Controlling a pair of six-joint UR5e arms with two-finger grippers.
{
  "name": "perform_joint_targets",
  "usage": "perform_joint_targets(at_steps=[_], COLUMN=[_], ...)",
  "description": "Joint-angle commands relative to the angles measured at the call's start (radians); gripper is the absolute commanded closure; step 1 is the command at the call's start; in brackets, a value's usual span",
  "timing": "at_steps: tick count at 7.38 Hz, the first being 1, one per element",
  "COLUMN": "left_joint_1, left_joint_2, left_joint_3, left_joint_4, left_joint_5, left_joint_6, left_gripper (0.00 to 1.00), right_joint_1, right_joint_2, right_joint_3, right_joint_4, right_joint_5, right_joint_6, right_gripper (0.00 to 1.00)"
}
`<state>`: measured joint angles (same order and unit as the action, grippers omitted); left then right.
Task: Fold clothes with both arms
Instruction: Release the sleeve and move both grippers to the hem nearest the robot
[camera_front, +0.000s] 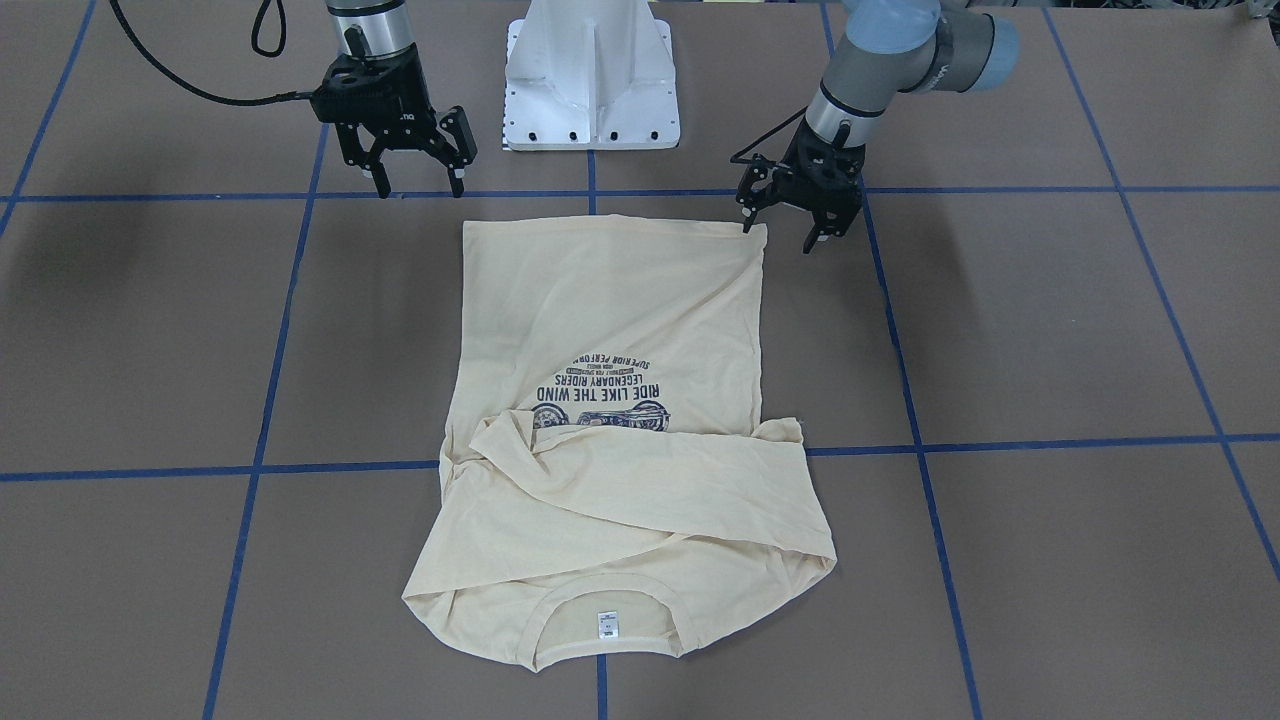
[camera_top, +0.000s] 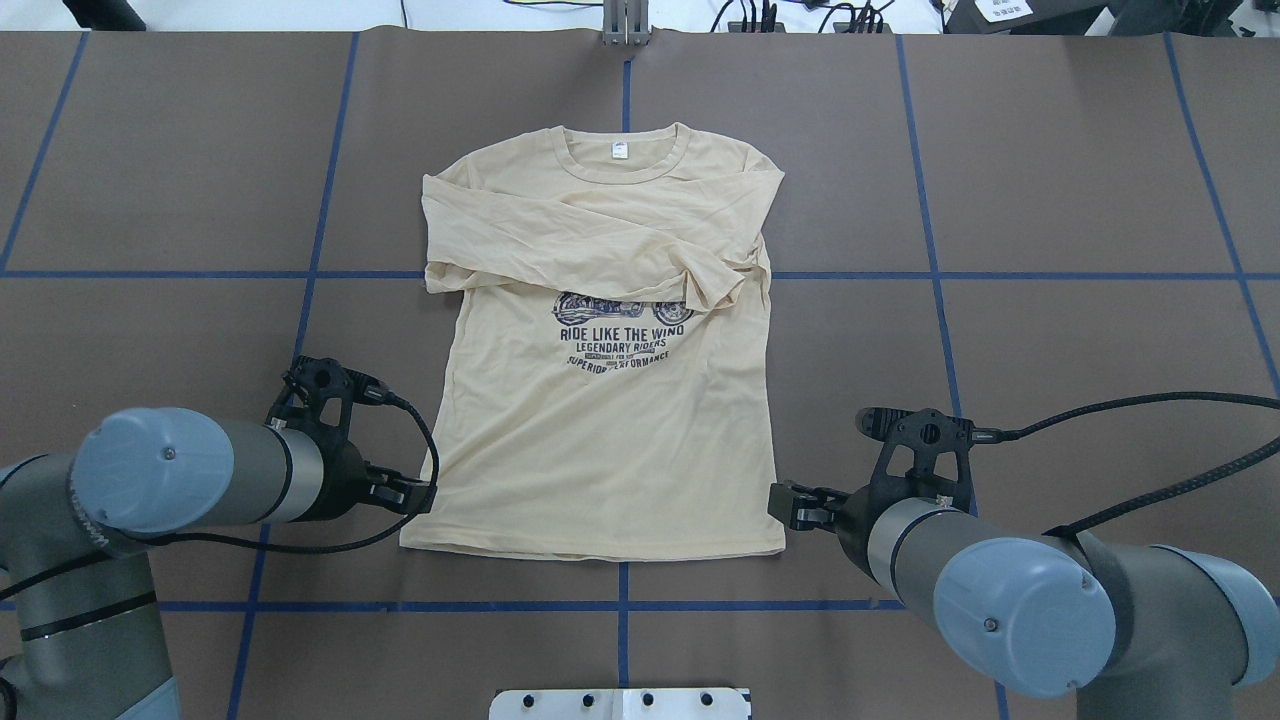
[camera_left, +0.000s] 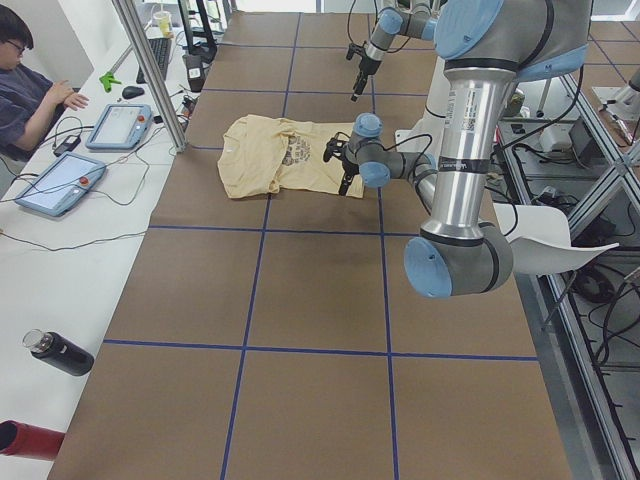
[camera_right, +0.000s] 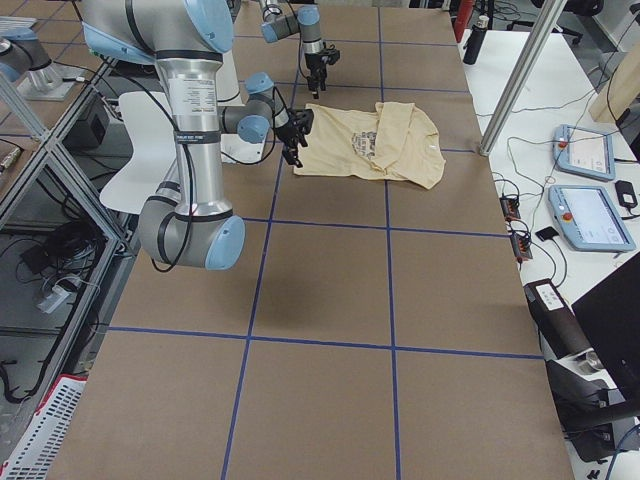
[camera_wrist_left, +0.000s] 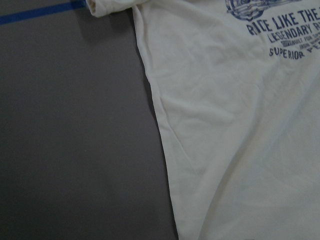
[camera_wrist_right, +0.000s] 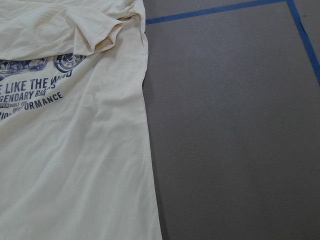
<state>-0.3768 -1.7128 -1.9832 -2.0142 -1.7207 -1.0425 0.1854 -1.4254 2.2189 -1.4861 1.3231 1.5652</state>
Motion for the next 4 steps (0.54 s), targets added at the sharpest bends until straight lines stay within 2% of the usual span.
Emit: perform_joint_targets(at_steps=[1, 4], left_joint_1=[0.044, 0.059], left_joint_2=[0.002, 0.002], left_joint_3=[0.006, 0.01], left_joint_4=[-0.001, -0.001], left_joint_5=[0.006, 0.004], left_joint_6=[-0.039, -0.17], left_gripper=[0.52, 0.55], right_joint_1=[-0.001, -0.001], right_joint_2=[0.0, 0.0], right_joint_3=[-0.001, -0.001], right_joint_4=[0.003, 0.006], right_joint_5=[-0.001, -0.008], right_joint_6=[0.001, 0.001], right_gripper=[0.0, 0.0])
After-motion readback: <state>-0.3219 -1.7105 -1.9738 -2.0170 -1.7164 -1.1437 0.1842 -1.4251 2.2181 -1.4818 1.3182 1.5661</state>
